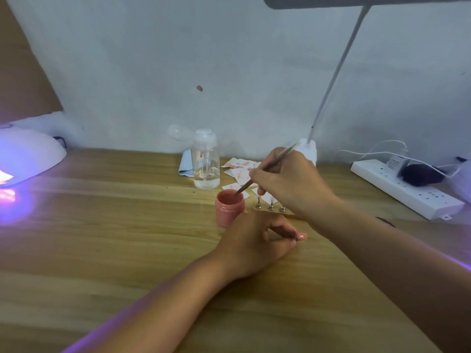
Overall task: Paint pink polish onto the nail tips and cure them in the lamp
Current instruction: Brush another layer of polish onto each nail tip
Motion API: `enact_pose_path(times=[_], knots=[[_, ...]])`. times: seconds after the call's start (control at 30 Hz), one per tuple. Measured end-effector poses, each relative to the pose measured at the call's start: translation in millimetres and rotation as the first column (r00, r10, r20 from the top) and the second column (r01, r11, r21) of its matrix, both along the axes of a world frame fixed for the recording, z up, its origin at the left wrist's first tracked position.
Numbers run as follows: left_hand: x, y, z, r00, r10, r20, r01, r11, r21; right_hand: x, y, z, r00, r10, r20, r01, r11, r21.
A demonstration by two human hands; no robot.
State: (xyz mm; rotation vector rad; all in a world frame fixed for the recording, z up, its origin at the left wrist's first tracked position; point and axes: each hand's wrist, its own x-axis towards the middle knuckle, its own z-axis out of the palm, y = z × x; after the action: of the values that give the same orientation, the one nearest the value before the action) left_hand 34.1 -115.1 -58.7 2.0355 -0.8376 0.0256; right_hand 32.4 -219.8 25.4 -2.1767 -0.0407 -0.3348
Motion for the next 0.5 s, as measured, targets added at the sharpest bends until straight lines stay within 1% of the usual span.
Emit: enact_pose_path(times=[0.07,0.13,0.23,0.3,0.33,0.37,0.4,0.43,0.47,0.5], knots=[[-0.3,-1.0,-0.8,1.000,0.015,-0.010,-0.014,1.000,0.011,5.4,5.4,-5.1,0.999,-0.038,-0.006,0.037,0.993,-0.109],[-1.6,-2.5,-0.7,1.000,0.023,0.000,-0.023,0.999,0.032,7.8,7.6,-10.1,0.998,-0.058,-0.010,0.055,0.983,-0.177],[-2.9,-4.7,-0.3,0.999,0.029,0.020,-0.030,0.999,0.042,8.7,6.7,-14.7,0.998,-0.049,-0.042,0.038,0.975,-0.218],[-2.5,-5.3,-0.4,0.999,0.040,0.023,-0.042,0.998,0.048,7.2,5.2,-15.0,0.998,-0.044,-0.043,0.035,0.981,-0.191],[-2.2,-5.4,-0.7,0.999,0.041,0.021,-0.043,0.997,0.061,4.9,3.9,-14.3,0.999,-0.046,-0.025,0.042,0.990,-0.131],[-1.9,-5.7,-1.1,0.999,0.037,0.014,-0.038,0.997,0.071,1.1,1.5,-13.4,0.999,-0.050,-0.001,0.050,0.998,-0.037],[-1.3,-6.0,-1.8,0.999,0.034,0.001,-0.034,0.997,0.069,-4.2,-2.2,-12.3,0.998,-0.052,0.022,0.050,0.995,0.091],[-0.8,-6.3,-2.5,0.999,0.030,-0.015,-0.030,0.998,0.052,-10.3,-8.2,-11.6,0.998,-0.051,0.043,0.039,0.970,0.240],[-0.3,-6.6,-3.1,0.999,0.025,-0.031,-0.024,0.999,0.032,-17.8,-17.2,-11.6,0.997,-0.047,0.059,0.021,0.920,0.390],[0.1,-6.7,-3.3,0.999,0.017,-0.044,-0.017,1.000,0.014,-26.4,-28.7,-12.3,0.997,-0.036,0.066,-0.002,0.864,0.504]])
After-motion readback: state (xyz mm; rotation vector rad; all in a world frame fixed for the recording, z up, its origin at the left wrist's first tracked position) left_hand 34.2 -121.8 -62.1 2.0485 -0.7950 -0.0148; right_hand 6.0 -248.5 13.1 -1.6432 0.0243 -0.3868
